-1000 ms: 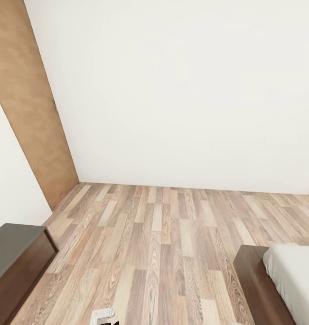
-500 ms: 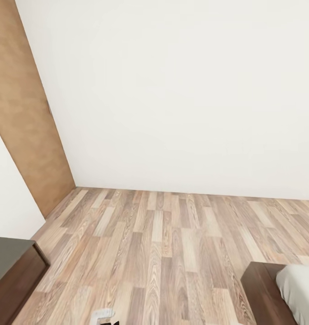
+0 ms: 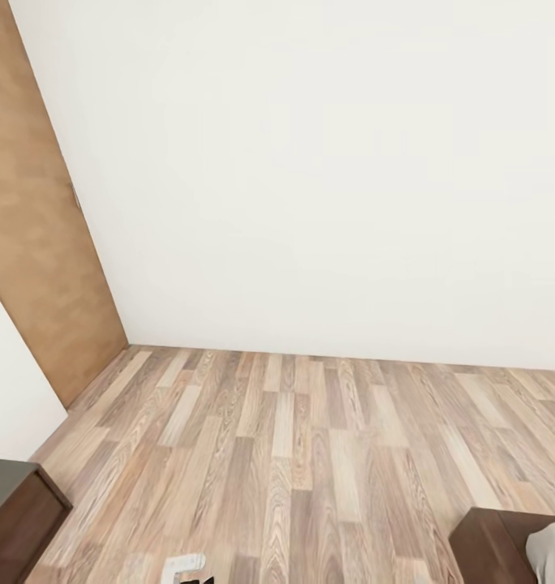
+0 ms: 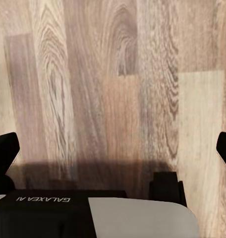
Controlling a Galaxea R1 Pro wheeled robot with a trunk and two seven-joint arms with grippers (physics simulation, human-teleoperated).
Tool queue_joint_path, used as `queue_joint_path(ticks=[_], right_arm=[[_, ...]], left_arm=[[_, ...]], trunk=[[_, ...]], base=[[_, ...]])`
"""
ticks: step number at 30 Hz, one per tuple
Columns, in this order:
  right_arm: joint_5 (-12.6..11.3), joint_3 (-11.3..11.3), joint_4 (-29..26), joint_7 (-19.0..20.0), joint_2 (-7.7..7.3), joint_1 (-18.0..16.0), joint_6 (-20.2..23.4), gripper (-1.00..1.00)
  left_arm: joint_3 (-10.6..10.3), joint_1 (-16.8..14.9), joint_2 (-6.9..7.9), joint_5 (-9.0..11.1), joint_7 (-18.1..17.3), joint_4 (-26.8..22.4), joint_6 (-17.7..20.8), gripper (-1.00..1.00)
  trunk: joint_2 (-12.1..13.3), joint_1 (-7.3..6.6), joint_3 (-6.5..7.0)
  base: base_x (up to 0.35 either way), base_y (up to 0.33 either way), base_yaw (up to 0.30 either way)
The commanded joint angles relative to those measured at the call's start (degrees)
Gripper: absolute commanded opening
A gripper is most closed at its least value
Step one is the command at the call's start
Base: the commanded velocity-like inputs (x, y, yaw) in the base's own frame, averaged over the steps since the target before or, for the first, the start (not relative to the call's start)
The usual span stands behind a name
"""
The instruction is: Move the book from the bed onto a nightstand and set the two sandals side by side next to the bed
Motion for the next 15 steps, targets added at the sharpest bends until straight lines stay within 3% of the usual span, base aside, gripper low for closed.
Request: queue_joint_path(ticks=[1,15], right_arm=[[-0.5,-0.3,-0.1,0.2,-0.01,0.0,0.5,1.0],[-0.5,-0.3,-0.1,0.2,0.01,0.0,0.5,1.0]], left_arm=[[0.5,0.0,-0.01,-0.6,-0.1,0.0,-0.2,1.0],[0.5,0.0,-0.03,-0.6,-0.1,0.0,-0.2,1.0]], trunk=[[0.0,0.03,-0.05],[0.0,0.03,-0.05]], base=[[0.332,0.0,0.0],[0.332,0.0,0.0]])
